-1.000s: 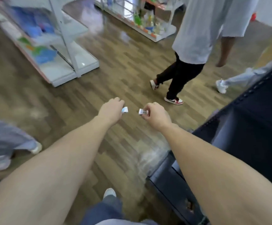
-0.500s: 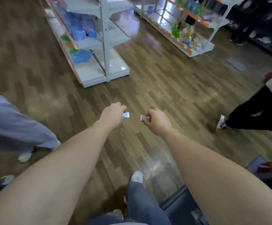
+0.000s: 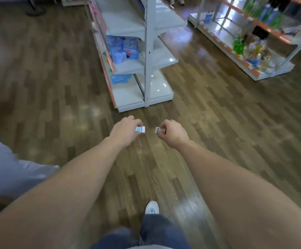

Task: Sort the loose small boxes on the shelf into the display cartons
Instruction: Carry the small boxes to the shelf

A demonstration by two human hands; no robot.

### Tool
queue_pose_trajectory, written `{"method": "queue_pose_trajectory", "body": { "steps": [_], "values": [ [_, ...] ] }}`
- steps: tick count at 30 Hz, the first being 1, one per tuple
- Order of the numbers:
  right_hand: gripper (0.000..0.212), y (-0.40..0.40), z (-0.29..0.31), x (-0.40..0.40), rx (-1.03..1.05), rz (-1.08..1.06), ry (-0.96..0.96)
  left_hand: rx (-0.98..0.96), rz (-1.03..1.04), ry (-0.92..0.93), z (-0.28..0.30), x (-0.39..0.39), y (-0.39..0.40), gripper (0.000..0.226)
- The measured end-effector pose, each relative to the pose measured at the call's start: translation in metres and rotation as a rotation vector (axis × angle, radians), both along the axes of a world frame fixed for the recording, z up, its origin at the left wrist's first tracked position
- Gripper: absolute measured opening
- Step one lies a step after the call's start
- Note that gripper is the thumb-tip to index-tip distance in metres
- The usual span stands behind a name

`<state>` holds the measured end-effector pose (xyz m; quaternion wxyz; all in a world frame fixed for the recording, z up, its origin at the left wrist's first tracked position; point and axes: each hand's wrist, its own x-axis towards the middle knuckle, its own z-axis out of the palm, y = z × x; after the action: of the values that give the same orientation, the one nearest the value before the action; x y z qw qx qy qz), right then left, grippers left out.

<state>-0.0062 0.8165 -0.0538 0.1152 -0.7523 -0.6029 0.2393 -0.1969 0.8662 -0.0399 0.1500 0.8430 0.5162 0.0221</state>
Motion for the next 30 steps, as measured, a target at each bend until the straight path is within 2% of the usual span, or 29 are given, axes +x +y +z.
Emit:
{"method": "queue_pose_trajectory", "body": {
  "steps": [8, 19, 25, 30],
  "values": [
    [0.023, 0.145, 0.004, -0.024, -0.005, 0.186, -0.017, -0.003, 0.179, -0.042, 0.003, -0.031, 0.110, 0.025],
    [0.026, 0.351, 0.000, -0.125, 0.032, 0.380, -0.040, -0.049, 0.402, -0.144, -0.023, -0.139, 0.288, 0.026],
    [0.027, 0.468, 0.011, -0.189, 0.015, 0.382, -0.024, -0.038, 0.427, -0.111, -0.008, -0.207, 0.399, 0.026],
    [0.016, 0.556, 0.015, -0.236, 0.017, 0.432, -0.028, -0.044, 0.438, -0.040, -0.002, -0.256, 0.481, 0.024]
  ]
}}
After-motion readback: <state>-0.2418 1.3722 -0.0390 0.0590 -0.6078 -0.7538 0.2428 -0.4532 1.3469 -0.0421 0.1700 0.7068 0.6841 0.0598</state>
